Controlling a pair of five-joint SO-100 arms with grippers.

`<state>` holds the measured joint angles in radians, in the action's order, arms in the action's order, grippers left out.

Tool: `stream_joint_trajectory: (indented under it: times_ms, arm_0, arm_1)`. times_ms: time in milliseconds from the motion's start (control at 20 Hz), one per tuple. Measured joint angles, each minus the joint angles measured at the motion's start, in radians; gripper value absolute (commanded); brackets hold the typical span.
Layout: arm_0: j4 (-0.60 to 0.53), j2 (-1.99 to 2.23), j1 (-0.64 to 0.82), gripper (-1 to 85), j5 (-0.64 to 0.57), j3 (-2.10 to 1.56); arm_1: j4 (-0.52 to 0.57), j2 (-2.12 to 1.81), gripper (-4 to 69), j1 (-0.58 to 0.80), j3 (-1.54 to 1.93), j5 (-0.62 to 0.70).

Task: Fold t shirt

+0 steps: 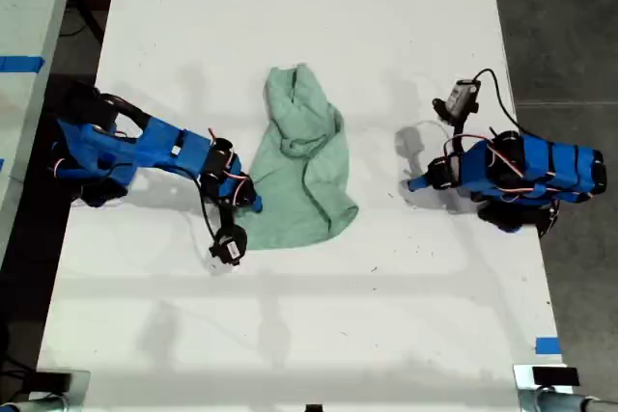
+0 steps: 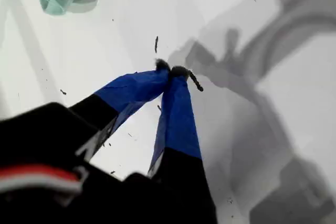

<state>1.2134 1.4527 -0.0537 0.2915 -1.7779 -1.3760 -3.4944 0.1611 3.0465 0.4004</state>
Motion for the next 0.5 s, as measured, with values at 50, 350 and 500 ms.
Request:
stream_joint_trajectory:
  times_ms: [50,350,500]
  arm_0:
    - [0.011,0.002,0.005,-0.2,0.005,0.000]
    - [0.121,0.020,0.028,-0.2,0.035,0.003]
    - [0.249,0.069,0.026,-0.2,0.041,0.094]
  arm_1:
    - [0.000,0.000,0.8,0.000,0.000,0.000]
    - [0.000,0.000,0.8,0.000,0.000,0.000]
    - [0.000,0.000,0.8,0.000,0.000,0.000]
